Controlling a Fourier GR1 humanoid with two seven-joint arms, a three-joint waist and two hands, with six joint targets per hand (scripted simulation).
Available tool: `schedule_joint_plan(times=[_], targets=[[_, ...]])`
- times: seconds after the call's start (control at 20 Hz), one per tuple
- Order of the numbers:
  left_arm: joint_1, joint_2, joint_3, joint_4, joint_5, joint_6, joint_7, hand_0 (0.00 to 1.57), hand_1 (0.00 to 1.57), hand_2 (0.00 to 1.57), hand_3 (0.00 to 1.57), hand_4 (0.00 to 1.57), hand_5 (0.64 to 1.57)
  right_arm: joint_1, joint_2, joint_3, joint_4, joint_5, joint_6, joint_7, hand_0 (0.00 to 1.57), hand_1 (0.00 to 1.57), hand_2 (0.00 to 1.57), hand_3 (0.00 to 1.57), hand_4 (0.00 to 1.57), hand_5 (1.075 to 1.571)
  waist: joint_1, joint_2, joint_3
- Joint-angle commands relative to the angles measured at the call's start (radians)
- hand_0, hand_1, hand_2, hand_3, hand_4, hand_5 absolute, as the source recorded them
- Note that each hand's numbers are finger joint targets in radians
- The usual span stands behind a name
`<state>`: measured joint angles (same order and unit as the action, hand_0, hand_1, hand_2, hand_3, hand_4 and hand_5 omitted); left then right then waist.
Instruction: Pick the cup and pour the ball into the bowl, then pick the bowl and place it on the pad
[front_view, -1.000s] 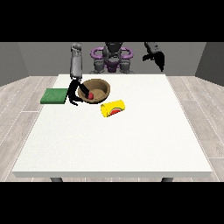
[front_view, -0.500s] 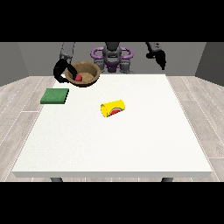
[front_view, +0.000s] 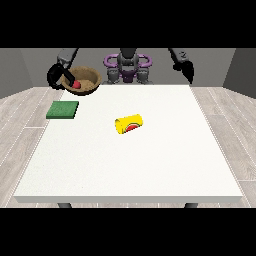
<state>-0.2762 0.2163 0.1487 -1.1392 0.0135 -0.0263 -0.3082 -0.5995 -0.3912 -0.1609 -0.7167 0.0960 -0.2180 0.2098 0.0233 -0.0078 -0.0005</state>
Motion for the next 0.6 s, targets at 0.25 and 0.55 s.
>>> schedule_joint_plan(times=[0.25,0.55], targets=[[-0.091,0.249,0.219,-0.013,0.195,-0.195,0.011,0.00,0.00,0.00,0.00,1.32,1.562,0.062,-0.176,-0.134,0.039,-0.075,0.097,-0.188,1.57,1.57,1.57,0.00,0.88,1.571,0.055,0.151,0.0009],[-0.097,0.447,0.385,0.160,0.302,-0.362,-0.081,0.00,0.00,0.00,0.00,1.27,1.571,0.072,-0.177,-0.143,0.006,-0.079,0.090,-0.239,1.57,1.57,1.57,0.00,0.80,1.566,0.046,0.216,-0.0004]])
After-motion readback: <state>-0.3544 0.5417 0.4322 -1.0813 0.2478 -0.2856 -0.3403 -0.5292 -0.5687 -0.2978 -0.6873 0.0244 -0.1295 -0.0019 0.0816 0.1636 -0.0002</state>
